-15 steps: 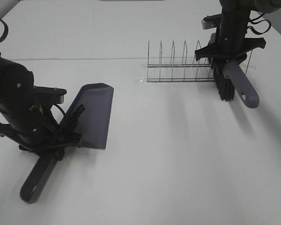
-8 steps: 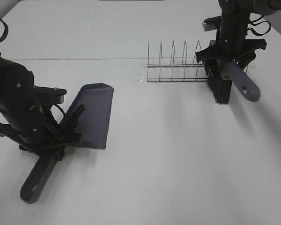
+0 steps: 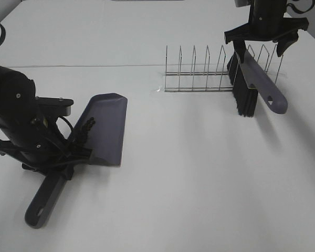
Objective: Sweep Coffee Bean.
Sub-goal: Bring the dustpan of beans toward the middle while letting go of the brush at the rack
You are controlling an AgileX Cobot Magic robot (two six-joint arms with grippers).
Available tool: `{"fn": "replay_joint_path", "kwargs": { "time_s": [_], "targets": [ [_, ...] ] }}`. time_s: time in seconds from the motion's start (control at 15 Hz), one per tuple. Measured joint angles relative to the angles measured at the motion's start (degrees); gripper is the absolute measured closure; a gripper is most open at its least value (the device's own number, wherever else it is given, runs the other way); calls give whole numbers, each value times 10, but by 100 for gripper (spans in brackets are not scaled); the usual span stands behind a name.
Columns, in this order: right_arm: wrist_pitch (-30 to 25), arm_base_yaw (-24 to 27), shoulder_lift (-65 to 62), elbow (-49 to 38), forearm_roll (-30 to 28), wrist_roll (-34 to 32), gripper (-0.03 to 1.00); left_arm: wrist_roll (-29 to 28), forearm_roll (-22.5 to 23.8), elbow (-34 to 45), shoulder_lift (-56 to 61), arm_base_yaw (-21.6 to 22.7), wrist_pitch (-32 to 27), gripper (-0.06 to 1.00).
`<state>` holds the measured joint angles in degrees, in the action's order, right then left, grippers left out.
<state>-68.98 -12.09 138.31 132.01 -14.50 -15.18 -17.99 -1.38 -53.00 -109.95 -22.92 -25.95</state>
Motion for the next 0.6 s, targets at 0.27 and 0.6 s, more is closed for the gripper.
{"fn": "replay_joint_path", "kwargs": {
  "time_s": [0.27, 0.6],
  "targets": [
    [-7, 0, -9, 14, 20, 0, 17, 1, -35, -22, 3, -18, 20, 58],
    [-8, 0, -9, 14, 23, 0, 17, 1, -56, -103, -42, -38, -38, 58]
  ]
}}
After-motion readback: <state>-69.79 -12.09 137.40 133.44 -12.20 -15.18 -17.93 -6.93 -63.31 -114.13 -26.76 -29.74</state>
